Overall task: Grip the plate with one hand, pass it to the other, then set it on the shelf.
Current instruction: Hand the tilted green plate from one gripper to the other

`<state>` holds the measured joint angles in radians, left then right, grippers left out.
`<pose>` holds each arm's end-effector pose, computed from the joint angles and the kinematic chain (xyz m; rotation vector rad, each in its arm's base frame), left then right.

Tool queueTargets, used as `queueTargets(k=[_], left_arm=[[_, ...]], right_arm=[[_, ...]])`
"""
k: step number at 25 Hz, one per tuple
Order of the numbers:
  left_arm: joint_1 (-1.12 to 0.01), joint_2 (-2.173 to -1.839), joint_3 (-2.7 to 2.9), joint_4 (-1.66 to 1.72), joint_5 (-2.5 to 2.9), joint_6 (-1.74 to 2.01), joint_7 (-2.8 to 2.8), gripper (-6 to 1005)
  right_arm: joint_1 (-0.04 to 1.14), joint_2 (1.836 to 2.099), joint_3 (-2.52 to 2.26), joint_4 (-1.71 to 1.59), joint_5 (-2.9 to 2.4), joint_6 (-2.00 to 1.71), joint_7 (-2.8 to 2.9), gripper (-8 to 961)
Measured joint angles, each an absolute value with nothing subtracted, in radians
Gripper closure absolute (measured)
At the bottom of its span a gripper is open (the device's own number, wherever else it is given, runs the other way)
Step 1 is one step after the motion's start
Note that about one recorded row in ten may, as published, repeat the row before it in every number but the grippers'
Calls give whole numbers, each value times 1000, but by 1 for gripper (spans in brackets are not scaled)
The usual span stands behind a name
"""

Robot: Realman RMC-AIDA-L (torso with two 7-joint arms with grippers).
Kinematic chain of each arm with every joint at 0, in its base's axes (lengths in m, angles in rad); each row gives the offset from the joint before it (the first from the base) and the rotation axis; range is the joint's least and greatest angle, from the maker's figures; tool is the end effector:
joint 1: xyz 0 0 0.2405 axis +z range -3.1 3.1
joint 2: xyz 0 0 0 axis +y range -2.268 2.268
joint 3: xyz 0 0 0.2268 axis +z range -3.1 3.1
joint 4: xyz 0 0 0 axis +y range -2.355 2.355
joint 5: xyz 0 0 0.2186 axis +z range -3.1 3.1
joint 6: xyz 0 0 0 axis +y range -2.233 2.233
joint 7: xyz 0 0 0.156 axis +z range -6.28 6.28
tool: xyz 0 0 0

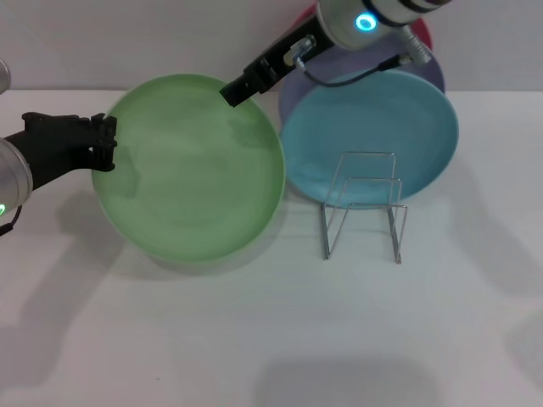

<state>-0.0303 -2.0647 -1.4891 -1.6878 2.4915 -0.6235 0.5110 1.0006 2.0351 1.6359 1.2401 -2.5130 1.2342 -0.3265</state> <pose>-0.1774 0.3512 0.0443 -2.0399 -0.7069 -0.2518 0.0018 0.4141 -0.0154 -2.5450 0.6009 -0.0978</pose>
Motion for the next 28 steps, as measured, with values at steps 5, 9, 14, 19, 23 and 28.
queueTargets(k=[5,9,14,19,23,28], left_arm=[[-40,-2065,-1488,-1694,2491,-624,511,887],[-48,-2065,-1491,-1694,2491,-624,511,880],[-56,-2065,-1495,-1695,2488,-627,510,872],[-58,-2065,-1496,-1695,2482,-629,509,863],[-59,-2065,-1496,-1694,2468,-629,509,856],[-64,-2065,-1497,-1690,2462,-629,509,848]], right_arm=[[1010,2038,1604,1208,-2523,1178,-331,144],[1024,2045,1599,1170,-2549,1145,-336,144],[1029,2050,1598,1135,-2558,1113,-350,144],[1029,2052,1597,1103,-2557,1079,-360,145],[1024,2057,1593,1077,-2547,1048,-409,260],[1010,2062,1558,1068,-2541,1014,-443,430]])
